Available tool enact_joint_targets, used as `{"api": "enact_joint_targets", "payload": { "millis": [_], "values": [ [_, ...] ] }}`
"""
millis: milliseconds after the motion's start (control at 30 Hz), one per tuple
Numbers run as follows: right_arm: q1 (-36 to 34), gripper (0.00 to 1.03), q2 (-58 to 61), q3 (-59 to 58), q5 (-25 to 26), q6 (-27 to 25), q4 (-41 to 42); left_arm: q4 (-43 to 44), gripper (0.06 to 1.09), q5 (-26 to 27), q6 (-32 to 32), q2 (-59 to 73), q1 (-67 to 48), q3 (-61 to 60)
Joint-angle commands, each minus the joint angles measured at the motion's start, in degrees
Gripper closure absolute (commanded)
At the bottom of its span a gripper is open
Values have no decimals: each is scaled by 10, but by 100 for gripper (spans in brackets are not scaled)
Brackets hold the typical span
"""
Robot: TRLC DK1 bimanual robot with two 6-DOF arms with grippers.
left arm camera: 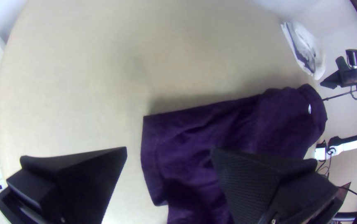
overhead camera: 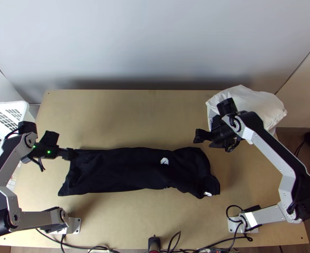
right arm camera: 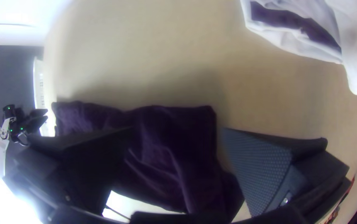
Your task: Fold the t-shirt
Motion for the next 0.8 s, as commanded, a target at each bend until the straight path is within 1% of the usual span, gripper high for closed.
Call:
{"api": "enact_joint_targets", "payload": {
  "millis": [0,200,400,467,500,567,767],
  "values": [
    [-16,5,19,-2,3,6,6,-12,10,-13,22,6,4,-7],
    [-33,5,55,-5,3,21,20,-13,10,-12,22,3,3,-8],
    [-33,6,85,-6,1,32,38,-7,10,-12,24,0,-2,-8],
    [-29,7,90,-9,-9,45,33,-5,10,-12,32,-5,-1,-8],
    [-26,9,90,-12,-16,45,27,-5,10,-13,34,-7,-1,-8],
    [-19,10,90,-21,-28,46,17,-4,10,-13,34,-7,2,-8],
    [-4,10,88,-41,-29,45,-4,-4,10,-12,33,-5,5,-13]
  ]
}}
